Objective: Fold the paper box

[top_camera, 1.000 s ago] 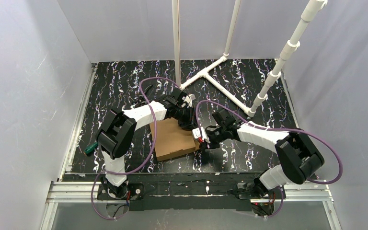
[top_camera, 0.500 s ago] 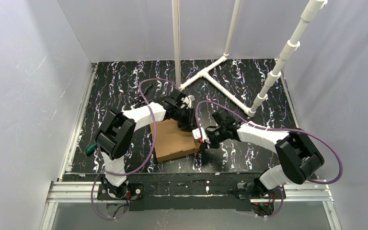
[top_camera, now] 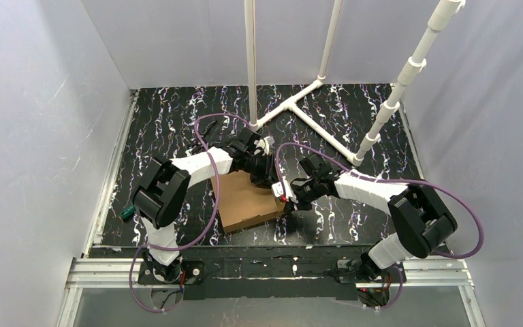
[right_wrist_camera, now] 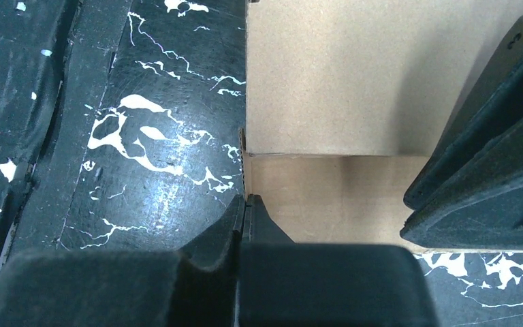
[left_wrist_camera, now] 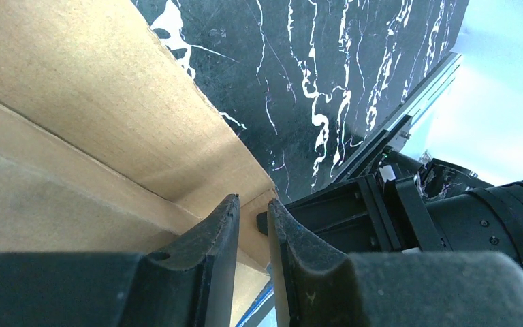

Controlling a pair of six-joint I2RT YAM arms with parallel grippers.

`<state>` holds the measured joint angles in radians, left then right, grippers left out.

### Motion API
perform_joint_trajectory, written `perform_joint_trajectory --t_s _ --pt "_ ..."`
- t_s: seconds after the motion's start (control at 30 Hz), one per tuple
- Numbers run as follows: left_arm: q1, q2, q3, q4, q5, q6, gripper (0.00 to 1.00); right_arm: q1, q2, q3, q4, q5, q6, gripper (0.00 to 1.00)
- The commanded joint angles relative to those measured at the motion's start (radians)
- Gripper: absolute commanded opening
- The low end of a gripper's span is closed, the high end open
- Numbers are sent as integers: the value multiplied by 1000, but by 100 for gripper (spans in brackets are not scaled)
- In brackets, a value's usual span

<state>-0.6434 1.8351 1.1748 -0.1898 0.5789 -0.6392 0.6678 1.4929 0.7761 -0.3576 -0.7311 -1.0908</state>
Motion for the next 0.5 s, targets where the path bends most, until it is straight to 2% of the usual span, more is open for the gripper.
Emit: perform_joint_trajectory --t_s 0.0,0.47 --pt "16 -49 -29 -58 4 27 22 -7 17 11 -50 70 43 1" --pt "27 -54 -53 -47 16 27 21 -16 38 24 -70 99 97 1"
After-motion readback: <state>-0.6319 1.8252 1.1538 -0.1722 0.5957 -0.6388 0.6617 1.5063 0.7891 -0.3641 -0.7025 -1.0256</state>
